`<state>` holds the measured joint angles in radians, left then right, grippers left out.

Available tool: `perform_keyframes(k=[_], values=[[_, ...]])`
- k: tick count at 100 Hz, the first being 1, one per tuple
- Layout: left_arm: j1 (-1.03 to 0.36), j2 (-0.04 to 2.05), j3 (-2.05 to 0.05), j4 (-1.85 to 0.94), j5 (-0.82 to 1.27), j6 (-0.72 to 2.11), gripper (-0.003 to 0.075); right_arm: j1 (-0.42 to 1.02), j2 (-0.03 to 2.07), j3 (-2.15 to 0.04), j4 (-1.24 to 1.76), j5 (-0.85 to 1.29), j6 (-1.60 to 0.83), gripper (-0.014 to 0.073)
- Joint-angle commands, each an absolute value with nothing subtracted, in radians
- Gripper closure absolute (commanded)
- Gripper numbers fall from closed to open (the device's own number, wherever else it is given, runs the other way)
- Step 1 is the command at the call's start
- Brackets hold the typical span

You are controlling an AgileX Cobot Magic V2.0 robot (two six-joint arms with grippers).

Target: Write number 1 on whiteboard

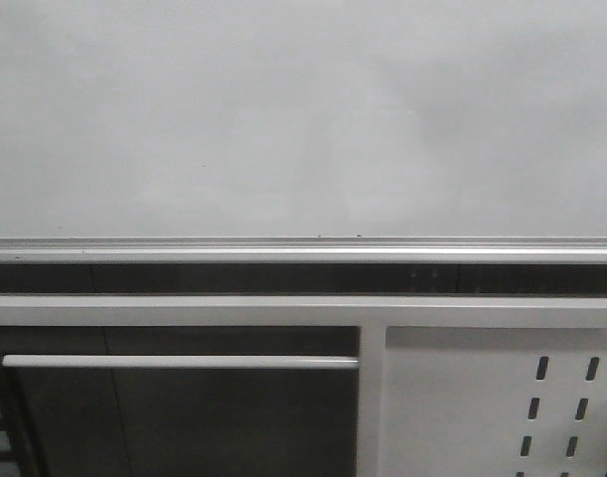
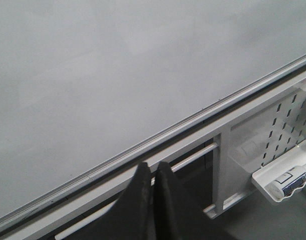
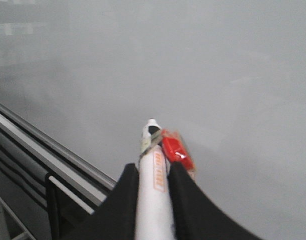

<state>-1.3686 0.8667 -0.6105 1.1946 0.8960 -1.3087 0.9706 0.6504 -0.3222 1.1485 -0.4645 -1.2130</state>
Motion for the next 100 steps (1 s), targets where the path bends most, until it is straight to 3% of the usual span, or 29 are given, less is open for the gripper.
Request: perform_keyframes(k=[1,34,100], values=[[-1.376,0.858,-0.623,1.250,0.894,-1.341,0.0738,1.016,0.676,-0.332,1.127,-0.601,-1.225,0.0654],[-1.376,0.858,-0.610,1.252,0.894,-1.369,0.0738,1.117,0.755,-0.328,1.079,-0.775,-1.224,0.0654],[-1.376,0.858,-0.610,1.254,0.892,-1.369,0.0738,1.120,0.950,-0.385,1.036,-0.898,-1.197,0.0655]])
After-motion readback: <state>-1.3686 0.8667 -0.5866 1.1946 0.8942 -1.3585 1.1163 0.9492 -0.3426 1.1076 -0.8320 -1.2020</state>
